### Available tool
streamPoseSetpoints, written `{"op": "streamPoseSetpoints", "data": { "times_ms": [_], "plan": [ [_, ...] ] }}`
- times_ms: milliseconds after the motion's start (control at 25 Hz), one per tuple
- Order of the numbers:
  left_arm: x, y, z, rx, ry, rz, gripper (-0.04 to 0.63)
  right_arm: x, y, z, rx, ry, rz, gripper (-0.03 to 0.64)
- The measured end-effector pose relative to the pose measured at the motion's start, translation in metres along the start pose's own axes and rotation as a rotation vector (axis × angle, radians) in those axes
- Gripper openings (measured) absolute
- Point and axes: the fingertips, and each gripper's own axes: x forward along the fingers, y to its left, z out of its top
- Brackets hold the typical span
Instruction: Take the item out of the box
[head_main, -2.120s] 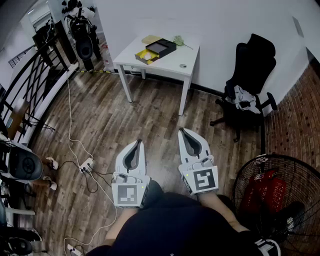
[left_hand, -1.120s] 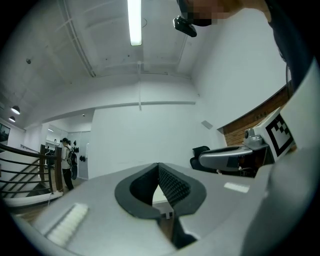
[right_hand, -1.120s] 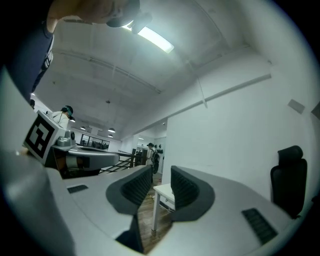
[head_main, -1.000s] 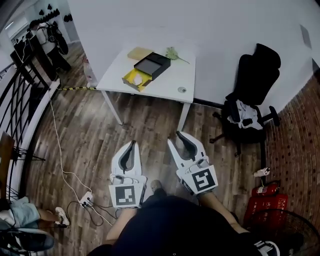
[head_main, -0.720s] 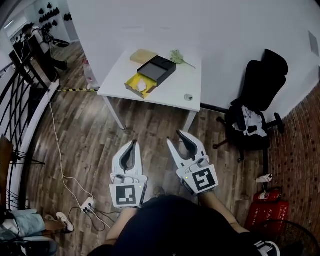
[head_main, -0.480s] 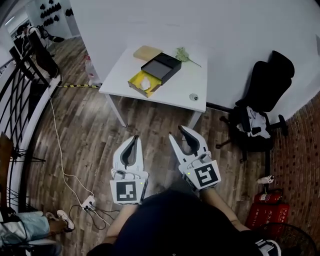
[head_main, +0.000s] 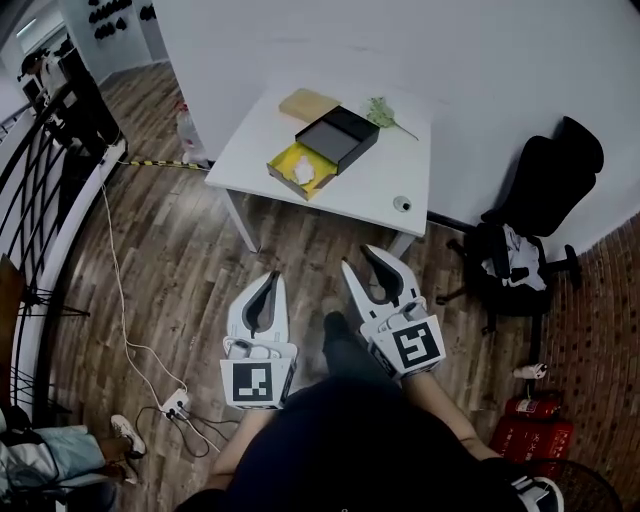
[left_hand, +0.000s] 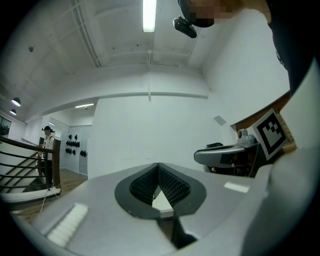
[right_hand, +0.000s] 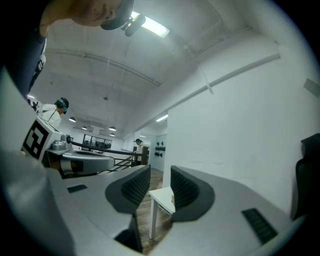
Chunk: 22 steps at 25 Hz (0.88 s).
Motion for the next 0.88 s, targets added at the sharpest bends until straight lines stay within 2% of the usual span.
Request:
{"op": "streamPoseSetpoints", "data": {
  "times_ms": [440, 880],
  "plan": [
    [0.066, 0.029, -0.009, 0.006, -0.023, 0.02, 0.009, 0.075, -0.034, -0.016, -0.004, -0.044, 0.078, 0.104],
    [0.217, 0.079, -0.007, 0.016, -0.035, 0.093, 0.009, 0.215, -0.128, -0.028, -0.018, -0.025, 0.203, 0.104]
  ]
}}
